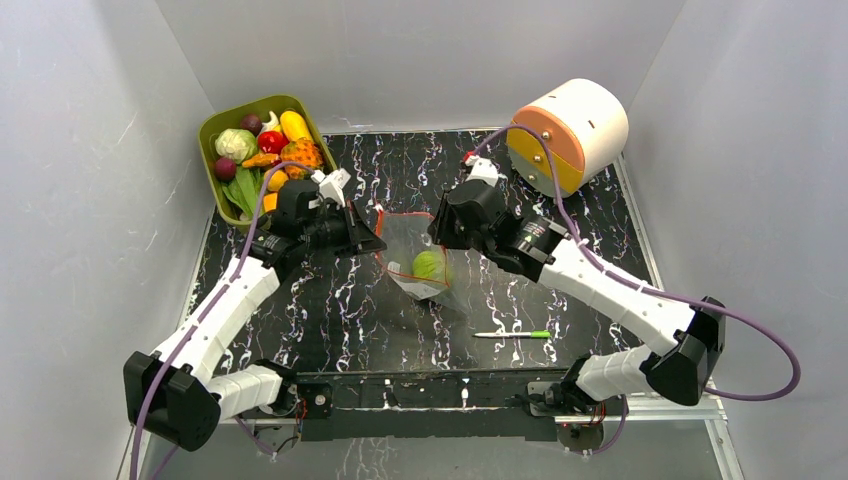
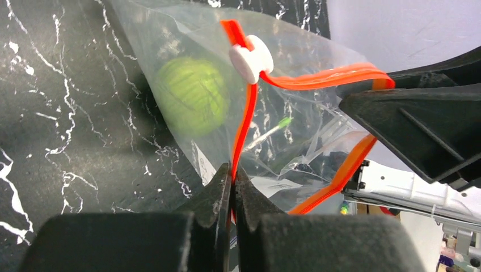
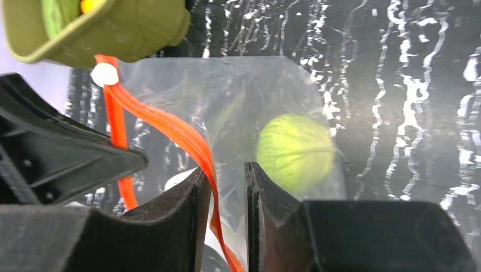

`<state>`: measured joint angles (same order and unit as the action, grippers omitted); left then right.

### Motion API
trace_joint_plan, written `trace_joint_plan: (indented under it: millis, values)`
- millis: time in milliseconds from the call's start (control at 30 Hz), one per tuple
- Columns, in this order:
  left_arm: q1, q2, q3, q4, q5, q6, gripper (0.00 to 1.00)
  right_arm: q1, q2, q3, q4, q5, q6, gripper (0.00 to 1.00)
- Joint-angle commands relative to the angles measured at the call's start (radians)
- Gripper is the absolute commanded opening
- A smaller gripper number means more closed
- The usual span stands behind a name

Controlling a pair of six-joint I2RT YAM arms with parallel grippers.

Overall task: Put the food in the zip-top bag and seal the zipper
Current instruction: Place the fake vegetable in the zipper food storage bag.

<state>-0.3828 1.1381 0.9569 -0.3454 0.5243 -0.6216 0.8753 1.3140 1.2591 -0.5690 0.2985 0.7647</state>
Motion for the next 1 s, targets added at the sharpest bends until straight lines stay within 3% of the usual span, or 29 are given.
trace_joint_plan:
  millis: [0,133,200,267,333,500,733,833,933,967]
  values:
    - [-0.005,0.004,0.062,0.053,0.039,-0.013,0.00,0.002,0.016,0.143,-0.238,0.089,-0.132,0.24]
    - [-0.005,0.017,0.084,0.045,0.035,-0.007,0.00,0.002,0.022,0.199,-0.318,0.170,-0.189,0.10]
    - [-0.005,0.023,0.106,0.027,0.010,0.008,0.00,0.002,0.039,0.251,-0.389,0.299,-0.199,0.02]
    - [-0.005,0.040,0.165,-0.026,-0.033,0.032,0.00,0.002,0.041,0.305,-0.445,0.447,-0.204,0.00]
    - [-0.006,0.067,0.213,-0.067,-0.057,0.056,0.00,0.002,0.029,0.325,-0.440,0.488,-0.223,0.00]
    - [-0.007,0.115,0.249,-0.042,-0.051,0.066,0.00,0.002,0.016,0.258,-0.347,0.333,-0.209,0.00]
    - [-0.007,0.174,0.234,-0.014,-0.050,0.081,0.01,0.002,0.035,0.209,-0.253,0.262,-0.193,0.00]
    - [-0.007,0.189,0.291,-0.098,-0.073,0.110,0.15,0.002,0.034,0.198,-0.178,0.189,-0.227,0.00]
    - [-0.007,0.173,0.336,-0.163,-0.137,0.121,0.48,0.002,0.033,0.186,-0.130,0.140,-0.218,0.00]
    - [-0.007,0.164,0.344,-0.173,-0.153,0.120,0.54,0.002,0.033,0.184,-0.120,0.136,-0.210,0.00]
